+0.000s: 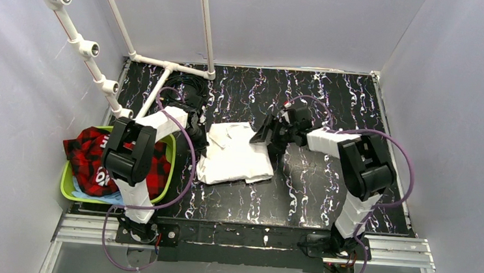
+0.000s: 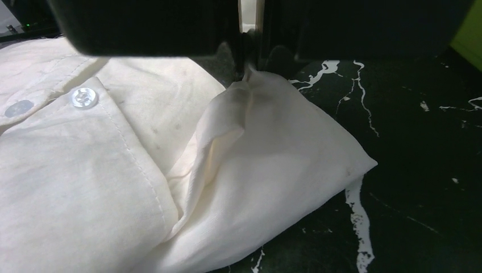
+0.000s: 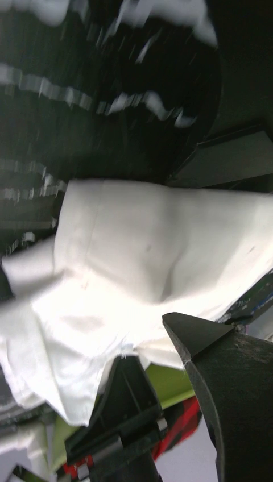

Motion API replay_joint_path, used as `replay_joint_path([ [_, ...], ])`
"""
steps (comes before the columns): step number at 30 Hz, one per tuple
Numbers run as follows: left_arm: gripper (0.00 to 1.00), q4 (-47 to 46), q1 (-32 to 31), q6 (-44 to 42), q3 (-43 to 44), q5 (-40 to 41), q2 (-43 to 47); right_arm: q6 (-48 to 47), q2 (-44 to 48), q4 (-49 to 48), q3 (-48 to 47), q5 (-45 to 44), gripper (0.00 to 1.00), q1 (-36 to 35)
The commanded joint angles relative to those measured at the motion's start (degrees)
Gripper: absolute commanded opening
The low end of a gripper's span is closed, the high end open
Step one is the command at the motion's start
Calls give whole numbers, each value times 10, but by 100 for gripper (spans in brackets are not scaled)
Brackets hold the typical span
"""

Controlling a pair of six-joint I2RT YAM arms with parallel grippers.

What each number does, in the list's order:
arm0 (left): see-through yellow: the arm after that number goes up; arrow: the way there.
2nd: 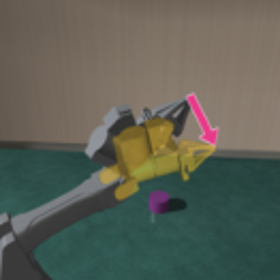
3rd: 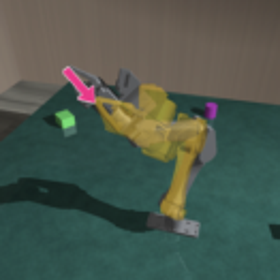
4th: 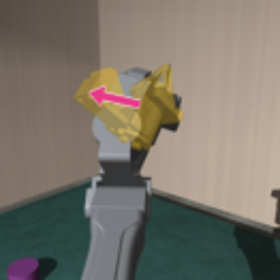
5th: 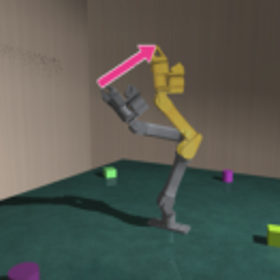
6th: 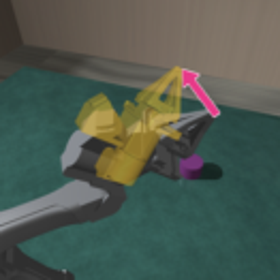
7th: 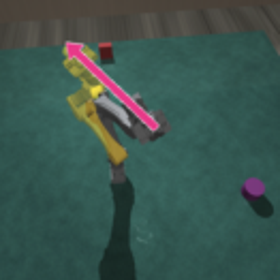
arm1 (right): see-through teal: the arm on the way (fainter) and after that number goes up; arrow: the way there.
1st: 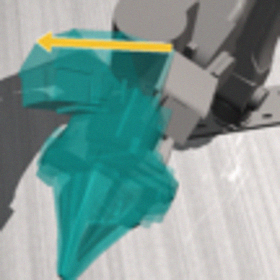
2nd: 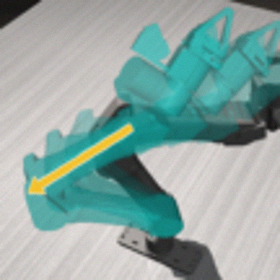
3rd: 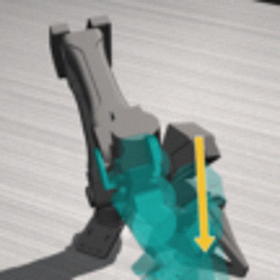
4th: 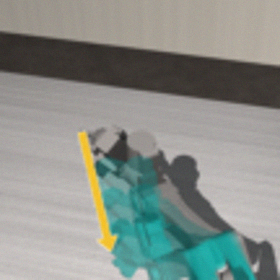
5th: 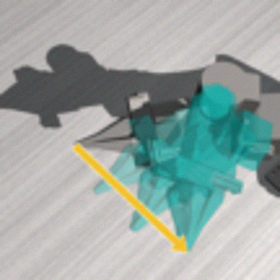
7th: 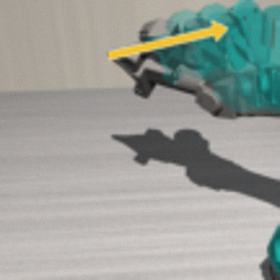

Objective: Set up the pet bed

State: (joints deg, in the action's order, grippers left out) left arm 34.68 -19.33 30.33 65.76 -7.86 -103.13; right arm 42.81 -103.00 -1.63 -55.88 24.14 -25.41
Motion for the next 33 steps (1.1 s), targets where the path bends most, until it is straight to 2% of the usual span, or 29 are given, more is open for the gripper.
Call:
replay_joint_path([
  [1, 0, 0, -1, -12, 11, -49, -9, 82, -55, -129, -13, 72, 83, -34],
  [4, 0, -6, -1, -12, 14, -60, -4, 192, -49, -286, 6, 145, 62, -24],
  [6, 0, -6, 0, -14, 20, -65, -1, 244, -13, -364, 32, 158, 56, -6],
  [8, 0, -11, -1, -16, 28, -85, -2, 257, 32, -370, 40, 165, 53, 10],
  [10, 0, -19, -1, -16, 37, -109, -10, 232, 76, -331, 29, 175, 52, 18],
  [13, 0, -32, -1, -13, 48, -132, -22, 132, 134, -179, -7, 153, 52, 21],
  [17, 0, -34, 0, -16, 65, -135, -42, -1, 205, 68, -37, -14, 58, 24],
  [19, 0, -27, 0, -21, 73, -128, -54, -13, 238, 92, -8, -118, 59, 25],
  [21, 0, -18, 0, -26, 78, -119, -66, -17, 254, 107, 22, -180, 62, 25],
  [22, 0, -12, 0, -30, 80, -109, -70, -12, 249, 132, 27, -228, 64, 26],
  [25, 0, 6, 0, -42, 83, -79, -79, -33, 204, 190, 15, -283, 67, 26],
  [28, 0, 17, 0, -55, 83, -55, -81, -60, 149, 225, -23, -278, 71, 26],
  [31, 0, 20, 0, -59, 79, -42, -75, -87, 127, 196, -42, -227, 71, 26],
  [32, 2, 20, 0, -57, 78, -39, -72, -95, 123, 188, -47, -216, 73, 26],
  [33, 9, 19, 0, -56, 77, -35, -67, -104, 118, 174, -52, -203, 74, 26],
])
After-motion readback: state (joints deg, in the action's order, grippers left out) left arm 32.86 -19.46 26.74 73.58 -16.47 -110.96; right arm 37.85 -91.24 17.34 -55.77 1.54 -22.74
